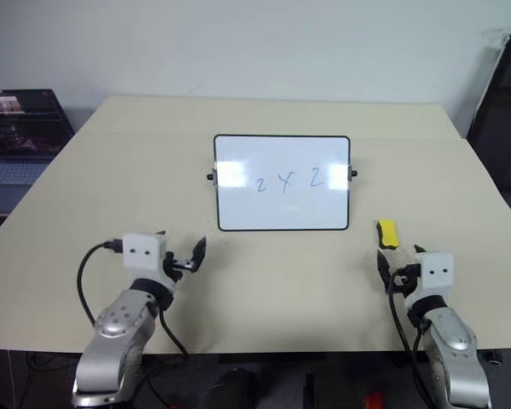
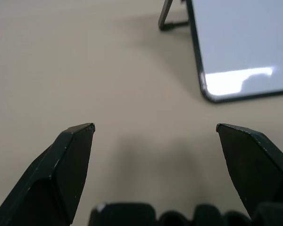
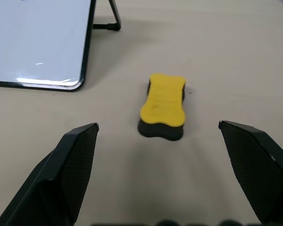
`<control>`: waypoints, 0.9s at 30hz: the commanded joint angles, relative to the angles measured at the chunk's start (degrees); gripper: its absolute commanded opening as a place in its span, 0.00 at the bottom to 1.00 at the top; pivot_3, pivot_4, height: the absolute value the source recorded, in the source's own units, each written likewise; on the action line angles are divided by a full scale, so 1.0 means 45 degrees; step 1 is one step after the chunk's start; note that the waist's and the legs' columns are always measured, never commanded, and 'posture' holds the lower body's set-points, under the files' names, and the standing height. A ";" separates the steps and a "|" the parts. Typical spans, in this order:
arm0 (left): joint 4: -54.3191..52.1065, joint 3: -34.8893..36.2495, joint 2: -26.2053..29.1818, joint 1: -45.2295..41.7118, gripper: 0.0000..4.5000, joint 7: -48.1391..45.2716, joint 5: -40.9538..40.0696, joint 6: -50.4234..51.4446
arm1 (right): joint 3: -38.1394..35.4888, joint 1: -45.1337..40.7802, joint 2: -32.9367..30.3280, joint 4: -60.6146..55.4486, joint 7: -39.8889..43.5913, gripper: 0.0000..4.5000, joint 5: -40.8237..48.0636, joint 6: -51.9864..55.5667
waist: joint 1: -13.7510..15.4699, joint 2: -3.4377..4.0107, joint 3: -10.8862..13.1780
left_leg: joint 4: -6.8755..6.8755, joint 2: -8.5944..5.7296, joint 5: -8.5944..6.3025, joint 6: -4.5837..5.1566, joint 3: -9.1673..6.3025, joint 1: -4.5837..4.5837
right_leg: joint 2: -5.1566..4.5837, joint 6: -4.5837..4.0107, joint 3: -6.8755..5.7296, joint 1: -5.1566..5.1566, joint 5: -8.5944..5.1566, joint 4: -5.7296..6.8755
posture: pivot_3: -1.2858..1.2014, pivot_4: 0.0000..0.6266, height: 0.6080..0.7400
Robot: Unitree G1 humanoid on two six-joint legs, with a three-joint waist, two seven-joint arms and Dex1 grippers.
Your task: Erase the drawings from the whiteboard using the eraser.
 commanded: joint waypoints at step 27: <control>0.2613 -0.0421 0.4265 -0.4633 1.00 -0.7315 -0.2421 -0.1962 | 0.0002 -0.1846 0.0449 -0.5167 -0.2659 1.00 0.1098 0.5104 | 0.0004 0.0001 -0.0001 | -0.0011 -0.0001 0.0002 0.0000 0.0006 -0.0016 | 0.0003 0.0000 -0.0021 -0.0016 -0.0001 -0.0008 | 0.52 0.24 1.00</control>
